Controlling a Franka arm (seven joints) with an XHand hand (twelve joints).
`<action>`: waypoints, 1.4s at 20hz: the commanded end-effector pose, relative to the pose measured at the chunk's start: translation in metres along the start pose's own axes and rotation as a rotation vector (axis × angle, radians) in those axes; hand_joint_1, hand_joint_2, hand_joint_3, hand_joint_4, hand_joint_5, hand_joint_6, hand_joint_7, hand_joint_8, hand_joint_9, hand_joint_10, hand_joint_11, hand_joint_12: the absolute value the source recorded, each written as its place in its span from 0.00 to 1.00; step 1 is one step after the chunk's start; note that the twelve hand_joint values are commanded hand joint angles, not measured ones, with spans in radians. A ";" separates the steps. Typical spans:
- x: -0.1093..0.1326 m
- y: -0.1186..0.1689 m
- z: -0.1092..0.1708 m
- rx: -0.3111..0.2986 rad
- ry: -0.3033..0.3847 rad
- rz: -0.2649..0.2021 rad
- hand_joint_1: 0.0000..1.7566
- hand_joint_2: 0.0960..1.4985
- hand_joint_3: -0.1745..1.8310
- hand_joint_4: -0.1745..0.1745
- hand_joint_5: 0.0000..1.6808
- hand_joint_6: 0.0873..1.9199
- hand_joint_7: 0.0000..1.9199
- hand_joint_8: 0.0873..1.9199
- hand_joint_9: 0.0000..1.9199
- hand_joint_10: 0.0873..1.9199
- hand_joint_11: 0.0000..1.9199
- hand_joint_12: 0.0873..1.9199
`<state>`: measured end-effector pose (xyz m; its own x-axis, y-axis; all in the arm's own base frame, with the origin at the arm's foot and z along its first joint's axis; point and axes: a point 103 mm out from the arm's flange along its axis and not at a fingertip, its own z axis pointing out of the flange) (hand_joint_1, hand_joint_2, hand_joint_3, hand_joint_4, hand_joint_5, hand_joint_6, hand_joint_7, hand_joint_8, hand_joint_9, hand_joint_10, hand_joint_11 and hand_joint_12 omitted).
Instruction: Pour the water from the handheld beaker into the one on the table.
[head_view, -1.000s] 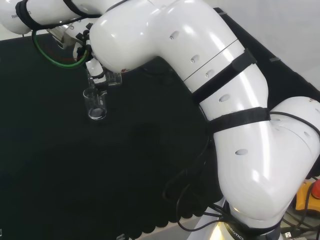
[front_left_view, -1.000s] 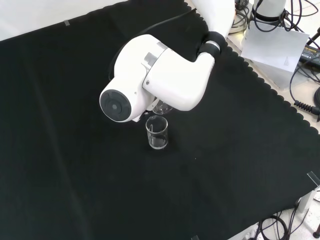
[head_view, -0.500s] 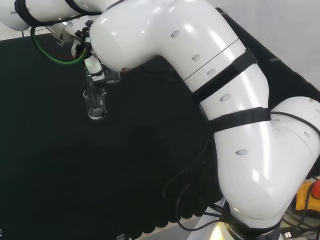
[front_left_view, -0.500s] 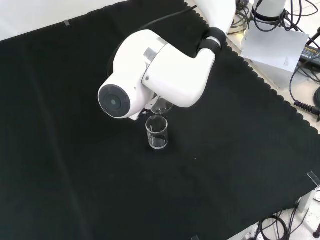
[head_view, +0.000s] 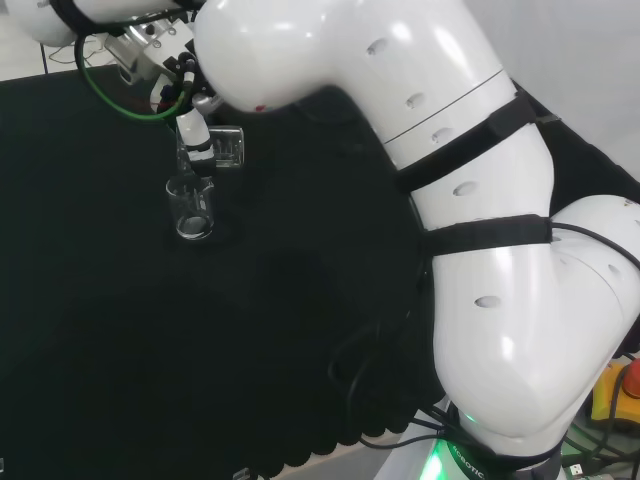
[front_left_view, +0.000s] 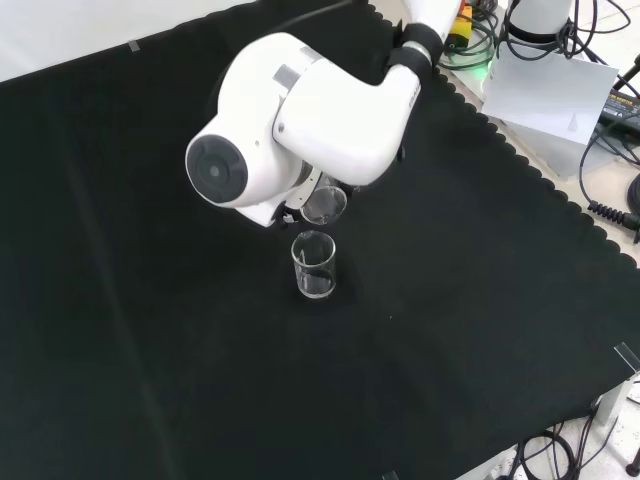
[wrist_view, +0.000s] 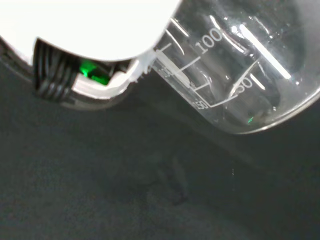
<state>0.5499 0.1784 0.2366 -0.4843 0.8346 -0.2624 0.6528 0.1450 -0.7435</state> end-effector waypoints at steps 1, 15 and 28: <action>-0.020 -0.015 0.006 -0.174 0.142 -0.064 0.74 0.38 0.45 0.00 0.74 0.35 0.67 0.34 0.87 0.00 0.63 0.41; -0.031 -0.014 0.022 -0.401 0.225 -0.083 0.74 0.38 0.45 0.00 0.74 0.36 0.67 0.34 0.87 0.00 0.62 0.41; -0.051 -0.009 0.036 -0.458 0.332 -0.102 0.74 0.38 0.45 0.00 0.74 0.36 0.67 0.34 0.87 0.00 0.62 0.41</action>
